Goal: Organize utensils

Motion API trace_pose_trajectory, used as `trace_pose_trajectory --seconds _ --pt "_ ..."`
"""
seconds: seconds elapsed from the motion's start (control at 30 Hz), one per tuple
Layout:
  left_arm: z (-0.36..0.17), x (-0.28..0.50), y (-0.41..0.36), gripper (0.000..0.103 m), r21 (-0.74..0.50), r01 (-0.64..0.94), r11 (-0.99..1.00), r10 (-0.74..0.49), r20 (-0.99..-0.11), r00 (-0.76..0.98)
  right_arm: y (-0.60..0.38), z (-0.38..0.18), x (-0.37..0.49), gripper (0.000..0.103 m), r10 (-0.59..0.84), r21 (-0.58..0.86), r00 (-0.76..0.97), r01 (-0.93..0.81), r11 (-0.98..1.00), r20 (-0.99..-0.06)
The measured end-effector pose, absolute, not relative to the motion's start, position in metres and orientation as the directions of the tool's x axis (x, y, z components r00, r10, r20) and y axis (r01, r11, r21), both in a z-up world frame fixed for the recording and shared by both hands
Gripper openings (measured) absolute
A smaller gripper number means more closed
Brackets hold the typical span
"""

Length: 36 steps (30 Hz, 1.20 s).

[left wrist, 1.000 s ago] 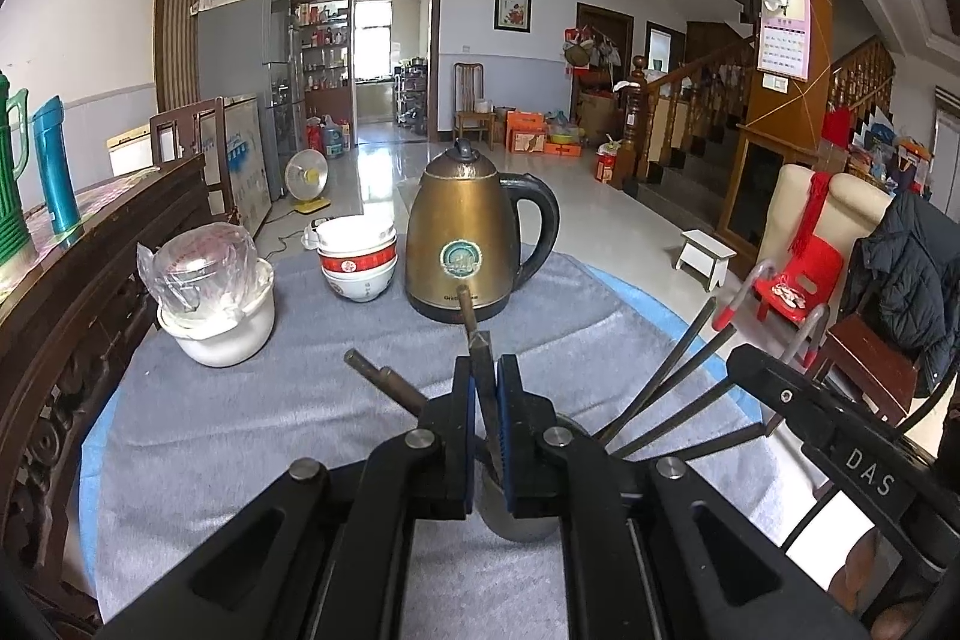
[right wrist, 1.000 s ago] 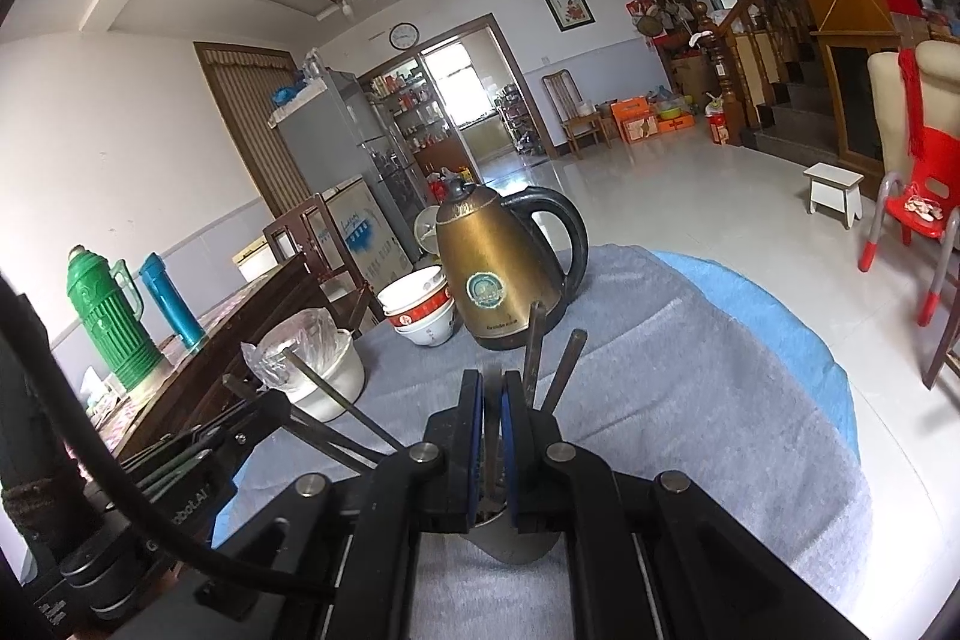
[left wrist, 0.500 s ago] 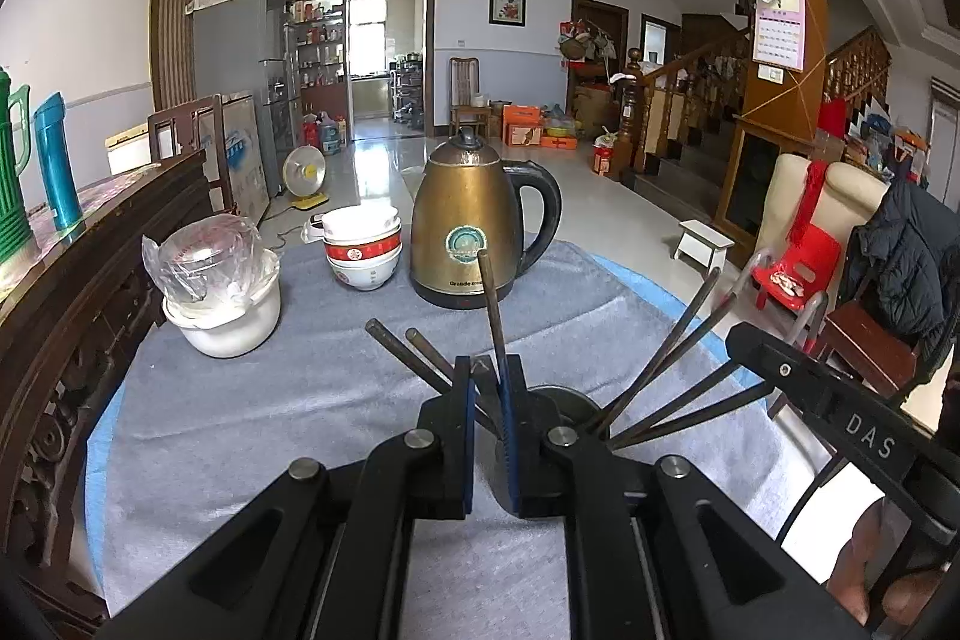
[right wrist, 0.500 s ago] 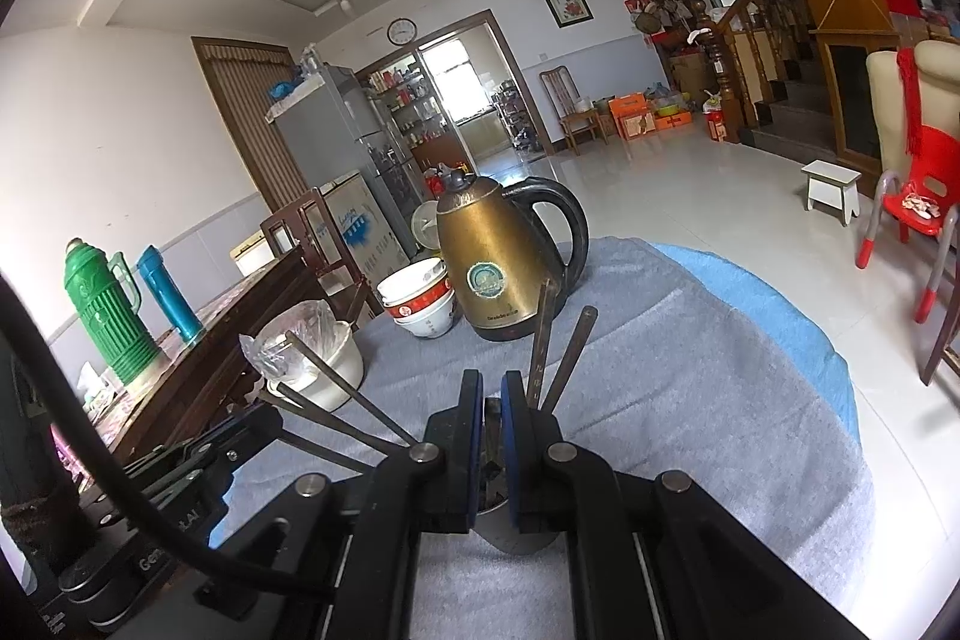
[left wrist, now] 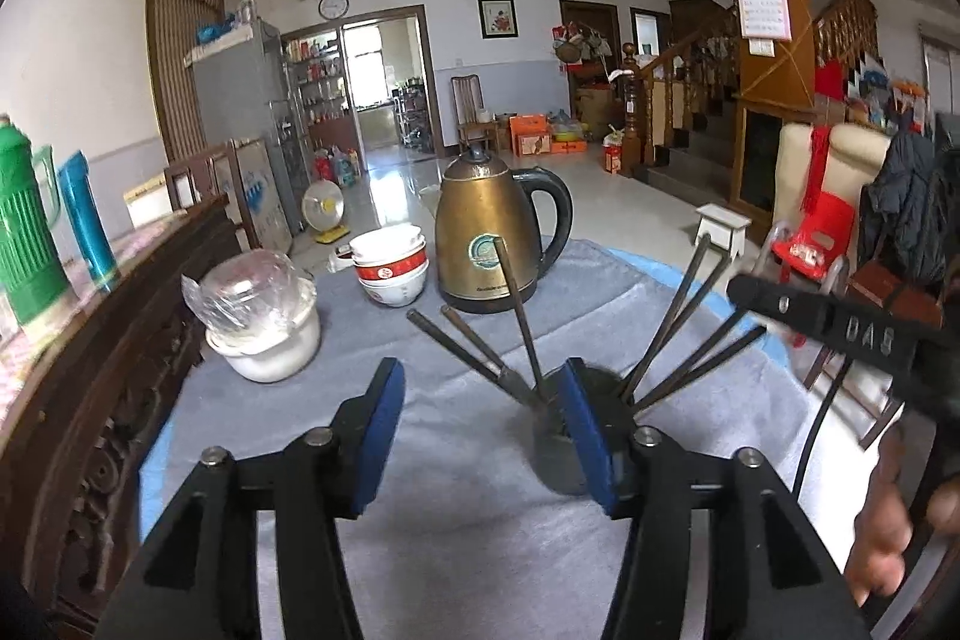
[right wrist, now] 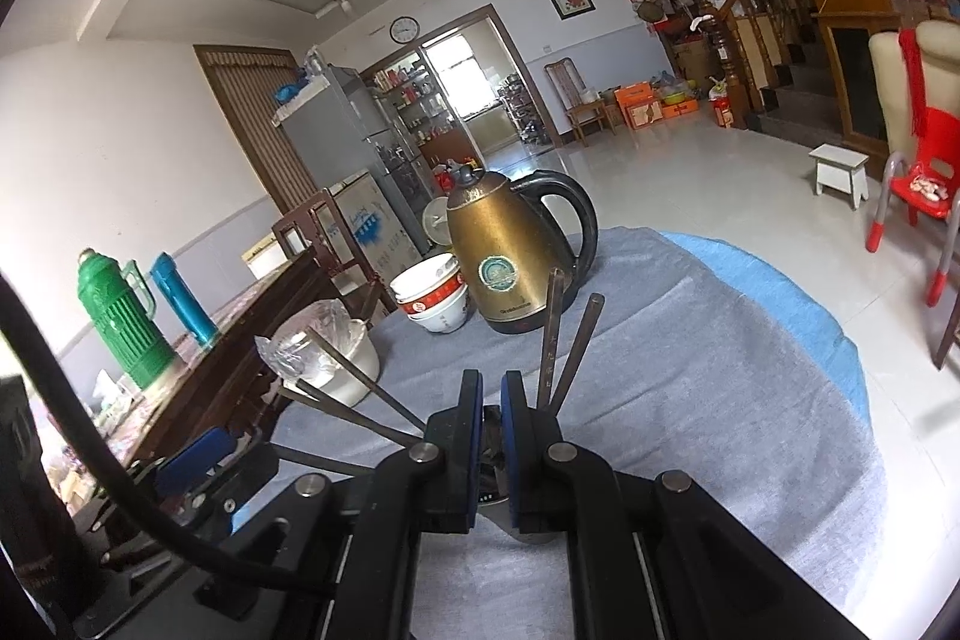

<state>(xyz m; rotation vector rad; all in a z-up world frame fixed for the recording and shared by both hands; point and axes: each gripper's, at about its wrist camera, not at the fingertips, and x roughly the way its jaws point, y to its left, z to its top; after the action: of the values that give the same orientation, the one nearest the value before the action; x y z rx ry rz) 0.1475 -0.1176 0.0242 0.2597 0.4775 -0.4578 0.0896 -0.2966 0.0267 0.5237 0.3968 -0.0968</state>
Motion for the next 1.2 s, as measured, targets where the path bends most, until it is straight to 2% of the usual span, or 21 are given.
trace_pose_trajectory --seconds 0.07,0.3,0.4,0.5,0.53,0.57,0.87,1.2 --pt "0.022 0.142 -0.117 0.072 0.169 0.478 0.862 -0.341 -0.504 0.793 -0.299 0.028 0.085 0.008 0.024 0.484 0.926 0.174 0.858 -0.376" --pt "0.008 0.125 -0.120 0.081 0.221 0.502 0.836 -0.316 -0.555 0.770 -0.308 0.029 0.070 0.009 0.037 0.496 0.938 0.149 0.855 -0.345" --pt "0.001 0.125 -0.122 0.084 0.228 0.508 0.831 -0.296 -0.591 0.750 -0.317 0.026 0.064 0.014 0.037 0.517 0.940 0.153 0.842 -0.339" --pt "-0.003 0.123 -0.124 0.084 0.262 0.487 0.833 -0.255 -0.598 0.759 -0.326 0.024 0.056 0.036 0.020 0.529 0.943 0.169 0.831 -0.333" --pt "-0.003 0.123 -0.125 0.084 0.273 0.480 0.834 -0.243 -0.598 0.764 -0.329 0.024 0.052 0.056 0.008 0.528 0.944 0.178 0.830 -0.330" --pt "-0.004 0.123 -0.125 0.086 0.282 0.474 0.834 -0.232 -0.599 0.767 -0.332 0.024 0.046 0.068 -0.017 0.524 0.947 0.191 0.830 -0.320" --pt "-0.001 0.124 -0.123 0.089 0.294 0.442 0.847 -0.196 -0.601 0.775 -0.352 0.020 0.025 0.068 -0.084 0.488 0.940 0.246 0.837 -0.330" --pt "-0.001 0.127 -0.116 0.090 0.298 0.403 0.865 -0.157 -0.602 0.783 -0.342 0.017 0.021 0.068 -0.059 0.469 0.932 0.233 0.852 -0.356"
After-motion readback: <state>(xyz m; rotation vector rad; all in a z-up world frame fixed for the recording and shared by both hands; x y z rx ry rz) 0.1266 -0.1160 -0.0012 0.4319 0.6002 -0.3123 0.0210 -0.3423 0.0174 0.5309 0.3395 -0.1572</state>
